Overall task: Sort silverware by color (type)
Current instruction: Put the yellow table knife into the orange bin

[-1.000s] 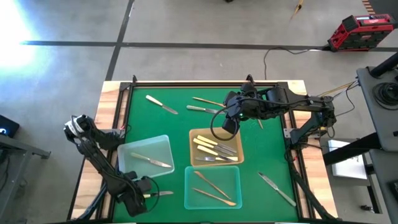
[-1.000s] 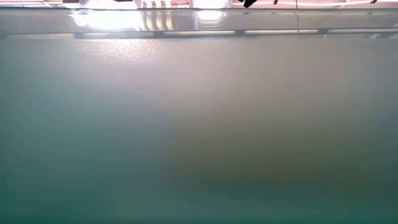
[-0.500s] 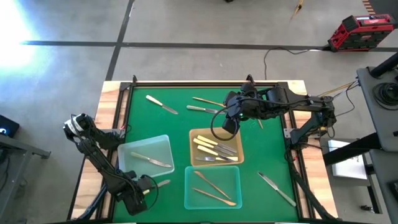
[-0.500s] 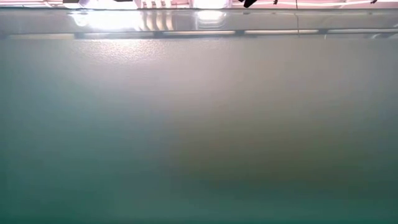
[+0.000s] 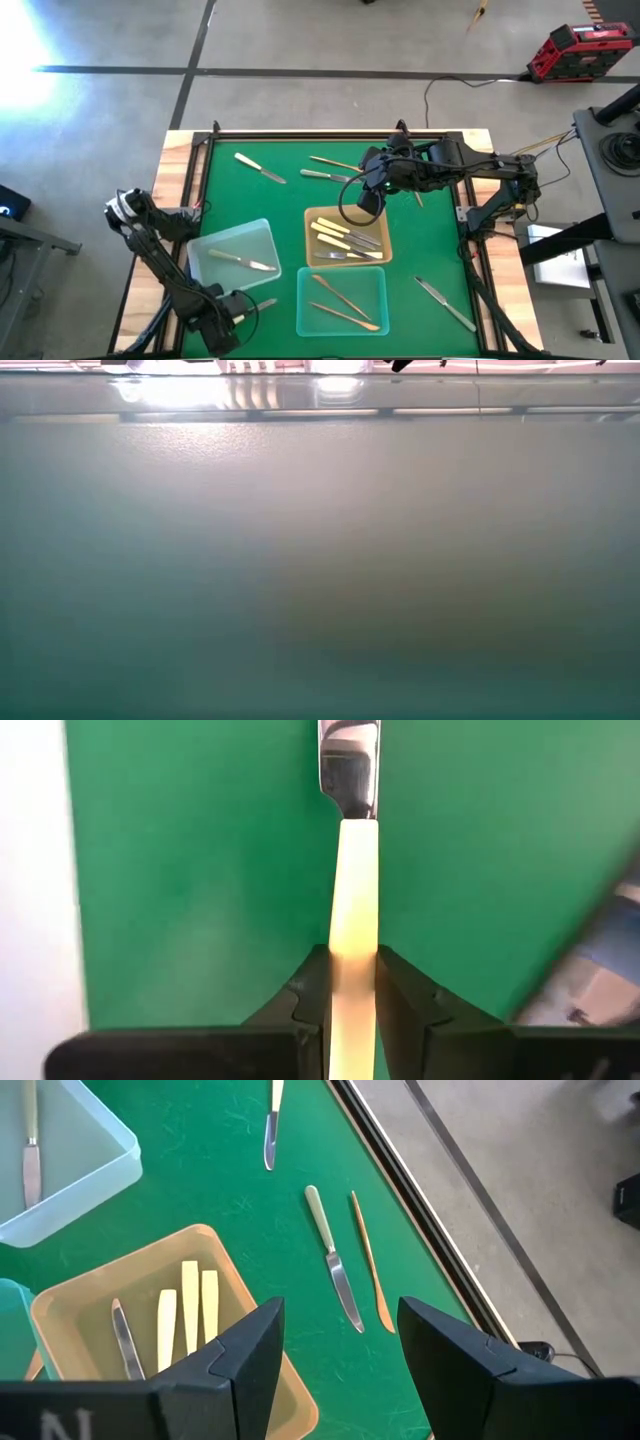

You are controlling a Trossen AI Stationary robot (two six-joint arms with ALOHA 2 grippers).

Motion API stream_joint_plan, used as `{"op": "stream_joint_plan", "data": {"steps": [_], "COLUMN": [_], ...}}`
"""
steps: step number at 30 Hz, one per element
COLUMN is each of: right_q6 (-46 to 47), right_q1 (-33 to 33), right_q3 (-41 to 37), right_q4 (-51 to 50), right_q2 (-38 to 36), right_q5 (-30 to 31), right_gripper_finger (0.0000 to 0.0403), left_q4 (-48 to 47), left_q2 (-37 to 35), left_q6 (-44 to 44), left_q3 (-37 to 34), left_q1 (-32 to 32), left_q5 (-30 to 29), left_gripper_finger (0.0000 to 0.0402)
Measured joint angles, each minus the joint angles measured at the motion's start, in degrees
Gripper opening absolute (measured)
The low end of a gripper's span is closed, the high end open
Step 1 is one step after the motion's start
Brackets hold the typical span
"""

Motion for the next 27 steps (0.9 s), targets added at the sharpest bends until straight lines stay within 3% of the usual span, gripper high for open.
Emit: {"op": "stream_joint_plan", "data": {"steps": [12, 21, 27], "right_q6": [0.0, 0.0, 0.0], "right_q1": [0.0, 0.0, 0.0], "right_q3": [0.0, 0.0, 0.0], "right_q4": [0.0, 0.0, 0.0], "right_q2": [0.0, 0.0, 0.0], "right_q5": [0.0, 0.0, 0.0], "right_gripper_finger": [0.0189, 0.0189, 0.0189], "left_q4": [-6.2, -25.1, -33.7], "left_q2": [-0.2, -0.5, -0.5], "left_q6": [5.3, 11.4, 19.1], "left_q3": [8.1, 20.1, 25.4], "left_q1": [0.1, 1.0, 6.4], "left_q5": [-5.3, -9.4, -13.1], "left_gripper_finger": [0.0033, 0.0034, 0.0035]}}
